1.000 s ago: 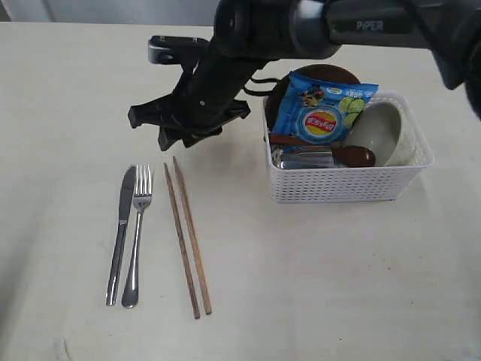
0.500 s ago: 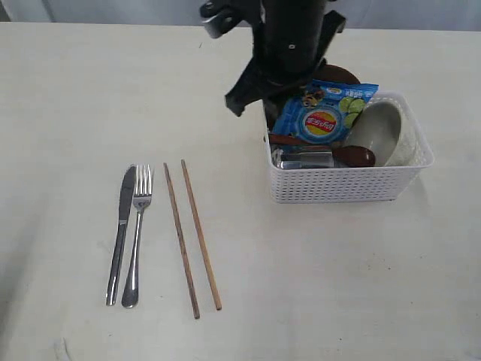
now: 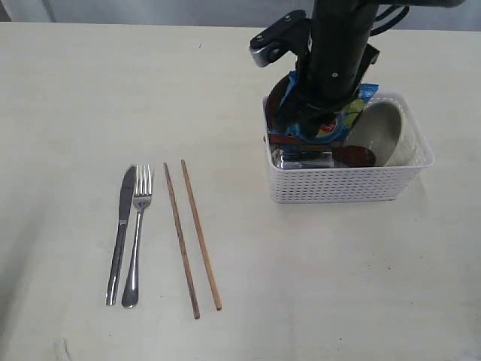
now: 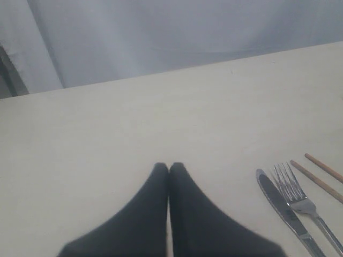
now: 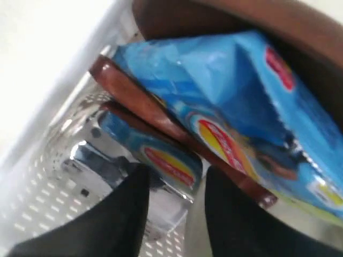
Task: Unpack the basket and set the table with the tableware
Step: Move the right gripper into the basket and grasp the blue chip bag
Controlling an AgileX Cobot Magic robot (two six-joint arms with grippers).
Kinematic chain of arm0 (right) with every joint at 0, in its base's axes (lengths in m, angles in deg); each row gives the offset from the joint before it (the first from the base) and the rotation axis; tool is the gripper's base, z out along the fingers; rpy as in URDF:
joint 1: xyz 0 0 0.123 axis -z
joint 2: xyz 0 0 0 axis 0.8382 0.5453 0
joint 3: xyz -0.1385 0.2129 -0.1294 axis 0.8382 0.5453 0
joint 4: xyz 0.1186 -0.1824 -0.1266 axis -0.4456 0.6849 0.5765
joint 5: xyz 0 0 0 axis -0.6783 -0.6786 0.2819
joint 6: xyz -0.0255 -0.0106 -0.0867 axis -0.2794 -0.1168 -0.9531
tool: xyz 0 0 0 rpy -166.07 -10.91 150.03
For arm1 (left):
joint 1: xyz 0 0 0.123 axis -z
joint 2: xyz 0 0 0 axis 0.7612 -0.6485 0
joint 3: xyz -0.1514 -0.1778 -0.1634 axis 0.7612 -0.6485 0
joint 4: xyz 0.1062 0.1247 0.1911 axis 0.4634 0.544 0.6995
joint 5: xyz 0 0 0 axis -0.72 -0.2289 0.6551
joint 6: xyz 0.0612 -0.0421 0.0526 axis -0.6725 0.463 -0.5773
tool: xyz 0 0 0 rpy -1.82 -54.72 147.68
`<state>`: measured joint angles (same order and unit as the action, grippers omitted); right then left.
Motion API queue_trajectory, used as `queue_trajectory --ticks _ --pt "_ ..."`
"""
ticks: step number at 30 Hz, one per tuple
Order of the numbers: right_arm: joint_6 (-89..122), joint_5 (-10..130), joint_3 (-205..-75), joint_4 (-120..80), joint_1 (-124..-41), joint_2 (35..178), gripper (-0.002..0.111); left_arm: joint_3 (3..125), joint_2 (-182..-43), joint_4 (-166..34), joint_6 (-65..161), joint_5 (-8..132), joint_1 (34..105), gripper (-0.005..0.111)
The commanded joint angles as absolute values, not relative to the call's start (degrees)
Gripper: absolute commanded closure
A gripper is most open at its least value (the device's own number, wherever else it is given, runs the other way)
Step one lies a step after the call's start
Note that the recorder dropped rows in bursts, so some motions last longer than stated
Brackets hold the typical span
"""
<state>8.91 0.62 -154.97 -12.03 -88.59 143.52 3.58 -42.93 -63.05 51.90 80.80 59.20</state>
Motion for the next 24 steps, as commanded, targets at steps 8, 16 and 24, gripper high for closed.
queue_trajectory --ticks 8,16,24 --pt "4.1 4.6 -153.4 -14.5 -88.5 144.6 0.063 3.4 -42.8 -63.7 51.8 80.7 59.6 0.107" --pt "-2.2 3.3 -153.4 -18.8 -88.5 146.7 0.063 3.4 -42.8 -63.7 51.8 80.7 59.6 0.107" --pt "-0.8 0.3 -153.4 -17.9 -88.4 146.7 0.063 3.4 -42.8 -63.7 51.8 80.7 59.6 0.107"
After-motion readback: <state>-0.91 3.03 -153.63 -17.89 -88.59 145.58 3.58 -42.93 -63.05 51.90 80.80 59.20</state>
